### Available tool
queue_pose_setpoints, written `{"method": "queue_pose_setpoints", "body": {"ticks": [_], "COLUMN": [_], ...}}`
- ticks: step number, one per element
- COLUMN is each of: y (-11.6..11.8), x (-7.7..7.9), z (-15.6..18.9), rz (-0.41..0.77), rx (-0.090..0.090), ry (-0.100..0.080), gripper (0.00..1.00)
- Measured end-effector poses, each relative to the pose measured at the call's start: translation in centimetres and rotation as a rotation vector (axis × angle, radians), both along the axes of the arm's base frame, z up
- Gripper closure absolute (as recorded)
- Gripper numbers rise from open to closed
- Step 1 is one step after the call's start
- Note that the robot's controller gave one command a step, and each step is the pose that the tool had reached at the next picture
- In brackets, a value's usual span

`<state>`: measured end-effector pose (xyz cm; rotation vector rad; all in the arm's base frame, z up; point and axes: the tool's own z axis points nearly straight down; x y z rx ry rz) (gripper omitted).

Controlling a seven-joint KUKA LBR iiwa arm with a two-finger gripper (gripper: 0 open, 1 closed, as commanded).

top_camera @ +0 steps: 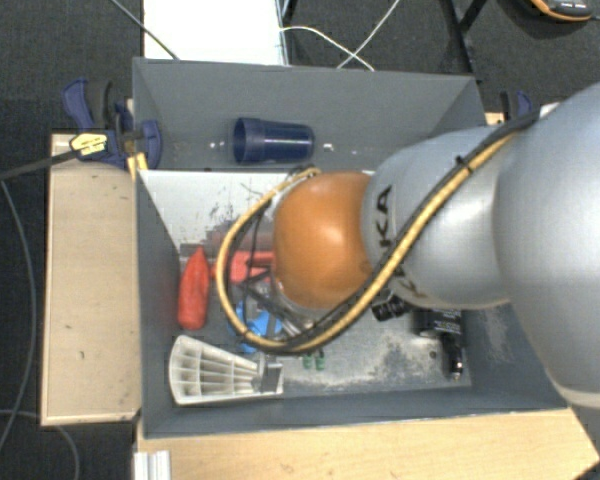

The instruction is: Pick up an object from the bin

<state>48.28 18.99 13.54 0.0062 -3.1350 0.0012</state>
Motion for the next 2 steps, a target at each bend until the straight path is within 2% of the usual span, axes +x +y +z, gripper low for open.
{"method": "queue_pose_setpoints", "body": {"ticks": [1, 2], "y": [-0.1, 2.5], "x": [0.2, -0.2], "z": [0.4, -6.3], "rz": [-0.008, 0.076], "rx": [0.002, 0.001], "ry": [-0.008, -0.01], "gripper": [0.0, 0.0]}}
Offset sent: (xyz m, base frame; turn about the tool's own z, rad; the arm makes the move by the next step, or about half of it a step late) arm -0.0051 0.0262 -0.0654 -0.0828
